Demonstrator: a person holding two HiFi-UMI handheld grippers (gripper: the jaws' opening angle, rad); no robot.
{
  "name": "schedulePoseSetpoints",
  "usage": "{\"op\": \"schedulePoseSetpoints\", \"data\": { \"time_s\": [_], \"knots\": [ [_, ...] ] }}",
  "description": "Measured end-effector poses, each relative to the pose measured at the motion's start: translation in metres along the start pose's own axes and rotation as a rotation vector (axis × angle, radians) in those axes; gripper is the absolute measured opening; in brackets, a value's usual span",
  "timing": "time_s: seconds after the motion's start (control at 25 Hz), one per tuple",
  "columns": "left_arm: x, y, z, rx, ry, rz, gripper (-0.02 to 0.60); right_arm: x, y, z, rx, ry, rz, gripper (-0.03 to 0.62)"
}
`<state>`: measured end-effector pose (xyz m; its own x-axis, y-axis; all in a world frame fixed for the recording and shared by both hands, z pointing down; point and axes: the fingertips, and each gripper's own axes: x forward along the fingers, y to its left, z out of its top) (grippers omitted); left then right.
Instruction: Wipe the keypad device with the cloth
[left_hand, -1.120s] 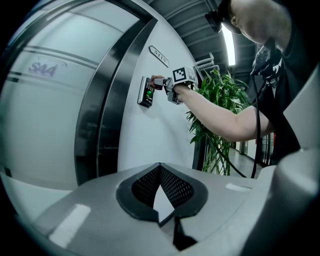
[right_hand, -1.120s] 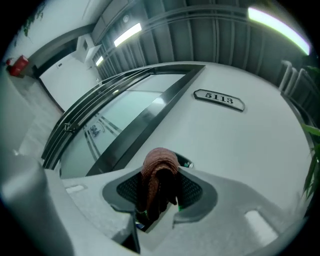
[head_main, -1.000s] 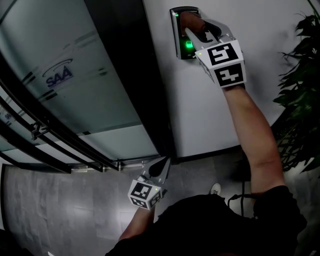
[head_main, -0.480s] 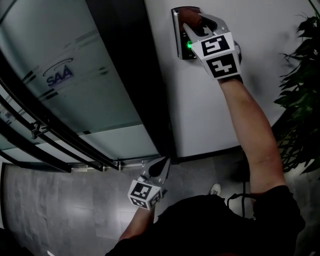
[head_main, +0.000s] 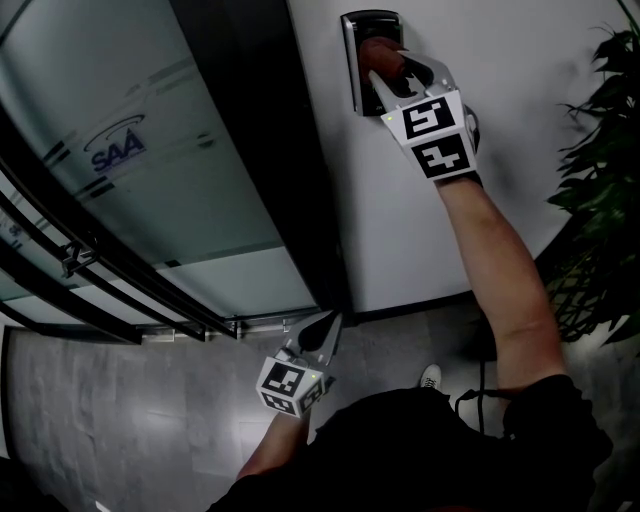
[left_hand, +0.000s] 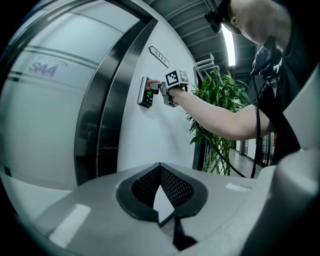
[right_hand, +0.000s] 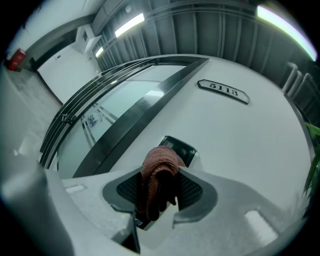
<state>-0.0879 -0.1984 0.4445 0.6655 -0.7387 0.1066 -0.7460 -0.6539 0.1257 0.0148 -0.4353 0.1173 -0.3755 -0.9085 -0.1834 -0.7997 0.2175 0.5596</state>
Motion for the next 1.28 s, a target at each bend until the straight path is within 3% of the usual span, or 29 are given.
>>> {"op": "schedulePoseSetpoints", "data": {
  "time_s": [1.28],
  "knots": [
    [-0.005, -0.002, 0.001, 0.019, 0.018, -0.013, 0.015, -0.020, 0.054, -0.081, 0.058, 0.121, 0.073, 0.146]
  ]
}}
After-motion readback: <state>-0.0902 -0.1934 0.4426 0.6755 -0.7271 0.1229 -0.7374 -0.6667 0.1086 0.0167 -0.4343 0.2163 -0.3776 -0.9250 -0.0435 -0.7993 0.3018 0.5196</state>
